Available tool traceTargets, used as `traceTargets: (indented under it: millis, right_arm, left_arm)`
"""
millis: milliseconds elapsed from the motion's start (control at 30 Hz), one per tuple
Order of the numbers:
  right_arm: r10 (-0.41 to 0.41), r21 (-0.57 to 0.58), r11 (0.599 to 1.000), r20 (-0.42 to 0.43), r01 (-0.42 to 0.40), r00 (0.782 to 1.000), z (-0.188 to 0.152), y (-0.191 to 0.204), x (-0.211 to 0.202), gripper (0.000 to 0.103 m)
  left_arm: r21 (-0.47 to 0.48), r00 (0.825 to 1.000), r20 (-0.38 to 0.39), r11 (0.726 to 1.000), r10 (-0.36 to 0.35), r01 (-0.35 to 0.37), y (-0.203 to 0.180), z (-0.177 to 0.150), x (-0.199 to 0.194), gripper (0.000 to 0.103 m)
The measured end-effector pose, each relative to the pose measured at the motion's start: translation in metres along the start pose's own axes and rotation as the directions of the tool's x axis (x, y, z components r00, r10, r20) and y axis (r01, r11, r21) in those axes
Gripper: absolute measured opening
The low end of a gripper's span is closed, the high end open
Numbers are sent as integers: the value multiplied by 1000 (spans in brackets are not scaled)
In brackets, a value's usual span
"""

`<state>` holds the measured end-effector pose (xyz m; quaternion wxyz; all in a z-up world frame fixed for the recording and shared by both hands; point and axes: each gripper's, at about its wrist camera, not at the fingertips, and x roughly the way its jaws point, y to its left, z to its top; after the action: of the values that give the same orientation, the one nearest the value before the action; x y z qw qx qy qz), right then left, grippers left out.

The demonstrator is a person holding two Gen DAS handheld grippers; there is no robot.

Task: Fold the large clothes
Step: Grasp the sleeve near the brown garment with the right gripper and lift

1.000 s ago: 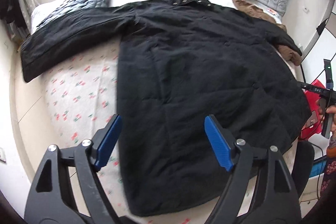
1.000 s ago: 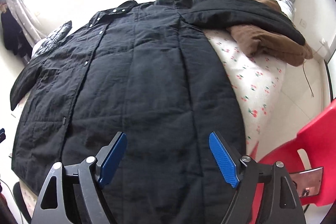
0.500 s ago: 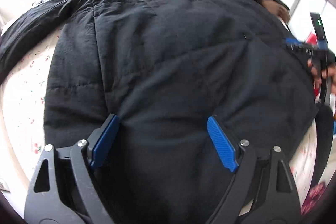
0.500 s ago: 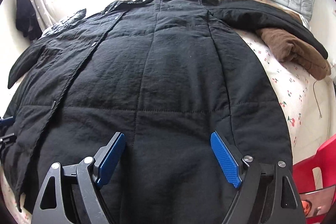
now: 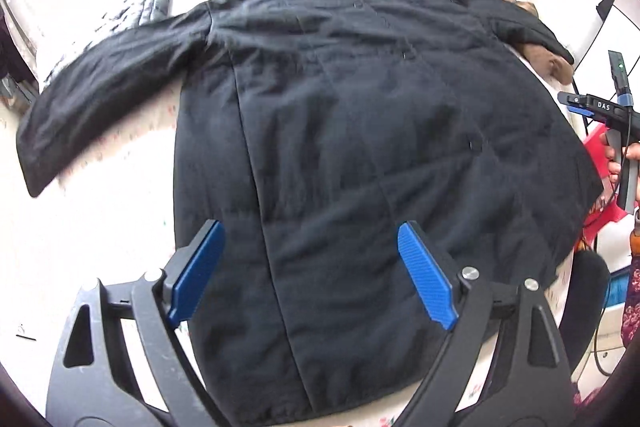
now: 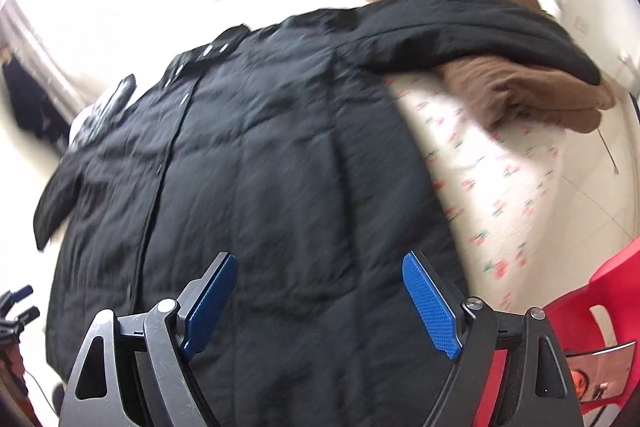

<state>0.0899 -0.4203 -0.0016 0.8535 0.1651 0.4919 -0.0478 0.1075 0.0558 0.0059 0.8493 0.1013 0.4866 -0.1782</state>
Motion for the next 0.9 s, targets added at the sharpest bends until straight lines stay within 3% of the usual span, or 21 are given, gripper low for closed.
traceTargets:
  millis: [267,400,467,600,733,800,867,900]
  right_arm:
    - [7,236,971,155,-44,988,67,-99,-16,86]
    - [91,408,894,238,-185,967,91,-158,-10,86]
    - [99,491,844,250,-215,963,101,-179,-2,86]
    - [141,560,775,300,-294,944,119,-206,15,85]
    - [111,657,701,285,-278,952,129,-221,50,85]
    - [88,681,683,282,-264,955,135,-222,63,84]
    - [45,688,688,278,-232,959,146,-219,68,77]
    - [7,686,700,269,-196,963,153,-216,68,65]
  left_arm:
    - [-88,1000,5,996,-18,18,-4,67,36,90]
    - [-133,998,-15,989,-65,63,-11,85,68,90]
    - [-146,996,-32,986,-82,76,-15,88,87,90]
    - [-159,996,-24,984,-90,85,-20,83,122,90]
    - [-188,994,59,976,-96,106,-18,69,138,90]
    - [-179,989,106,977,-99,117,-17,63,138,90]
    - [-164,988,105,978,-109,126,-16,62,137,90]
    - [-158,989,98,979,-111,126,-15,63,135,90]
